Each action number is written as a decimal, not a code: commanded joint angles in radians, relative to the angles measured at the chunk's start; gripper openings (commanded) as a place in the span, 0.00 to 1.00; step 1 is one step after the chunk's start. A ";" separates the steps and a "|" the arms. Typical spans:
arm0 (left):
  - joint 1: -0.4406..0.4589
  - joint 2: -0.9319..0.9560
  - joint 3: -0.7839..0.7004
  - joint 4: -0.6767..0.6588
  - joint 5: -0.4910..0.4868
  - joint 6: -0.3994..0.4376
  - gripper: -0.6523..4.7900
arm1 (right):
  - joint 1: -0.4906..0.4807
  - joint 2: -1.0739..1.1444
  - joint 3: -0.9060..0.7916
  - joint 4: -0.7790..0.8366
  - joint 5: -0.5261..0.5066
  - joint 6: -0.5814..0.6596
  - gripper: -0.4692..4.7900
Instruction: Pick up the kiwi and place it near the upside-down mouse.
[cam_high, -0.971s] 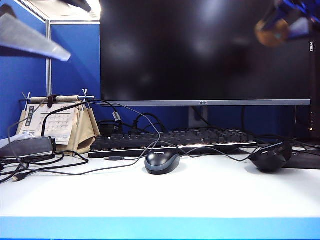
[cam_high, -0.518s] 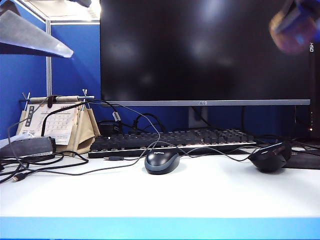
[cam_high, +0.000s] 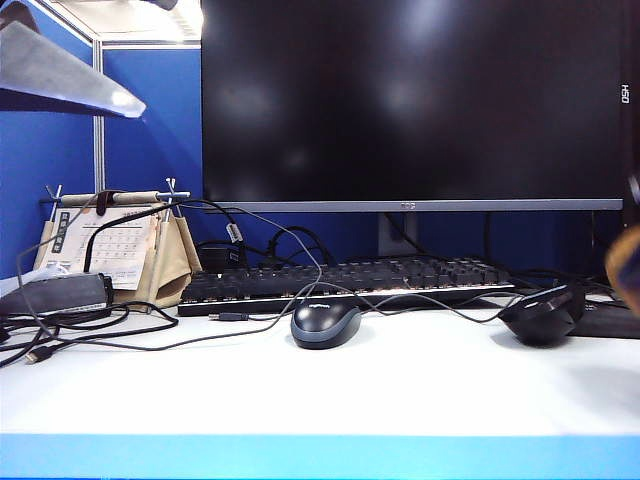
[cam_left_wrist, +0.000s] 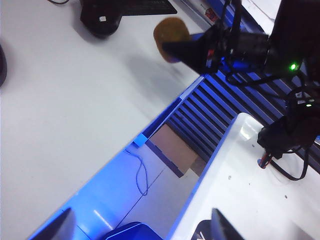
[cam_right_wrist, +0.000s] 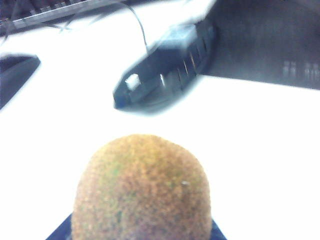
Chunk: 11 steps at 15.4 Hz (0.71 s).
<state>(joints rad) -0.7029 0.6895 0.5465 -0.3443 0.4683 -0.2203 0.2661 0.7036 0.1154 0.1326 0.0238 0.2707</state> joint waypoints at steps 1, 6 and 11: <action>0.000 -0.001 0.003 0.008 0.003 0.005 0.77 | 0.000 0.005 -0.002 0.077 -0.001 0.009 0.48; 0.000 -0.001 0.003 0.010 -0.023 0.005 0.77 | 0.000 0.322 -0.001 0.384 -0.112 -0.011 0.48; 0.000 -0.001 0.003 0.009 -0.023 0.003 0.82 | 0.000 0.485 0.000 0.473 -0.159 -0.036 0.48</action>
<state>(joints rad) -0.7029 0.6895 0.5465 -0.3443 0.4442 -0.2176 0.2661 1.1896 0.1127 0.5705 -0.1219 0.2401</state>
